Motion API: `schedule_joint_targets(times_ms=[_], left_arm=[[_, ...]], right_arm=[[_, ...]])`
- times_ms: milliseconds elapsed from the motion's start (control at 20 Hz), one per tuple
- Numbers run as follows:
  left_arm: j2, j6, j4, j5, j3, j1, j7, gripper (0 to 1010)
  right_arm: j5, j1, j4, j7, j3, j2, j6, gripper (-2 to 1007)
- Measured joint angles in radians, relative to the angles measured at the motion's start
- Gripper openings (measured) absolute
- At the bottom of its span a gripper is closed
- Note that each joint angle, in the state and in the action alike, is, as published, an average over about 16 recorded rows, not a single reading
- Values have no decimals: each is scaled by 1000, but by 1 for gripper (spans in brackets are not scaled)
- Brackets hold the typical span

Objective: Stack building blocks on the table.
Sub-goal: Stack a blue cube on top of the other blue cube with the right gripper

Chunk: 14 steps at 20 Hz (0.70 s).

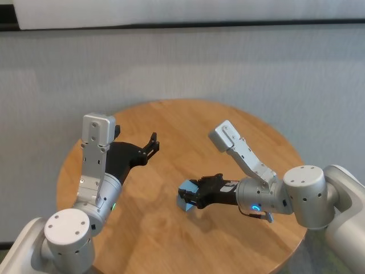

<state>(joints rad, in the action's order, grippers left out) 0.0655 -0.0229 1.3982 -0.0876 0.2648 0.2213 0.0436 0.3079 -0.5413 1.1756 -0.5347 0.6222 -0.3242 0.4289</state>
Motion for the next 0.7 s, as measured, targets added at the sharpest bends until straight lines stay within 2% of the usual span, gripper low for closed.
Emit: schedule_joint_targets(times_ms=[700], left_arm=[[0, 0, 0, 0, 0, 0, 0, 1000]], right_arm=[[-3, -4, -12, -2, -5, 10, 0, 362]])
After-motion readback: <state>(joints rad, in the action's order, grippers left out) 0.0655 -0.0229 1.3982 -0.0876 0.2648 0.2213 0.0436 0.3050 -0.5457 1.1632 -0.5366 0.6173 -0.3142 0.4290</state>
